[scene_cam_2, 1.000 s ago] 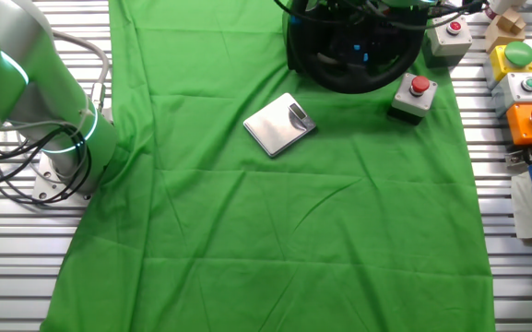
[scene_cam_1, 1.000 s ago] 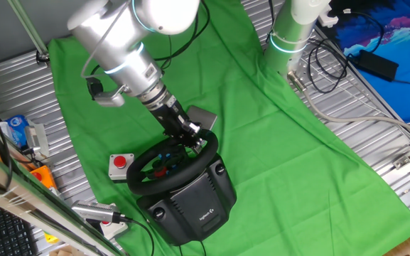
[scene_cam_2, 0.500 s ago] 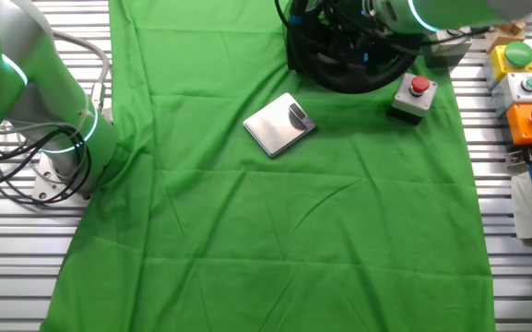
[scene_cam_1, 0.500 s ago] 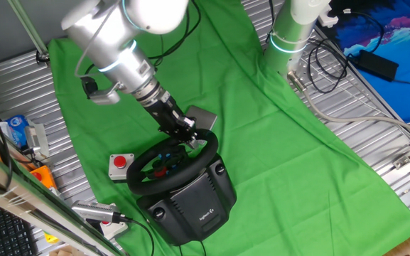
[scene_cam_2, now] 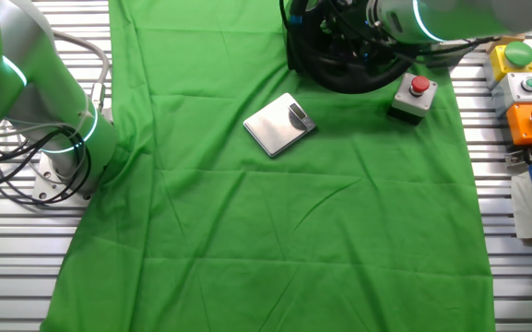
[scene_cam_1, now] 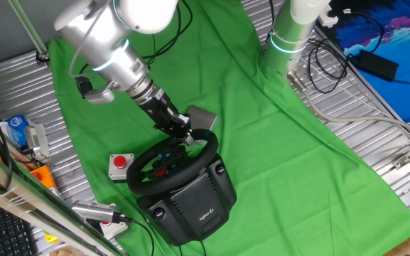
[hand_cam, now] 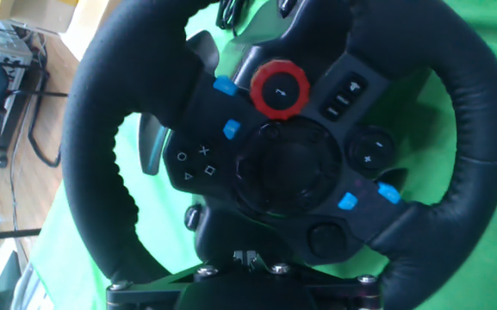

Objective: Rotate the steering wheel 90 degrees clockwise

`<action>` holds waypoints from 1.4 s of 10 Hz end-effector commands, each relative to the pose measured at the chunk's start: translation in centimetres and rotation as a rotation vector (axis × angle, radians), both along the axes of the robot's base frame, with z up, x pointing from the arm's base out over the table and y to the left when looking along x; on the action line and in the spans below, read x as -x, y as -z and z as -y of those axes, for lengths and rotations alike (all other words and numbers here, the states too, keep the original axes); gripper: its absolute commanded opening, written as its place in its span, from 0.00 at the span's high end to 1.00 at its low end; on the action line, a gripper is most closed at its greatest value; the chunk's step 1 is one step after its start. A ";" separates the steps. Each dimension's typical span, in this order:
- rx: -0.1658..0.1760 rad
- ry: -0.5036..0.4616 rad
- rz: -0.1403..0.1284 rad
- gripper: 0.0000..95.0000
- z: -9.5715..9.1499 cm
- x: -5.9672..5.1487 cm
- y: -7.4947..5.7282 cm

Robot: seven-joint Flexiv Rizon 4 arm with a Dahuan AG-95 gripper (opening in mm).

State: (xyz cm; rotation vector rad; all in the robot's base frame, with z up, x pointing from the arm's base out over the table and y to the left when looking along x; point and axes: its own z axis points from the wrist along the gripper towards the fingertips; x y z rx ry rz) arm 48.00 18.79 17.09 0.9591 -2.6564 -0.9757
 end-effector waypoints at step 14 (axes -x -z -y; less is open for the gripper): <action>0.023 -0.083 0.023 1.00 2.8 2.5 1.6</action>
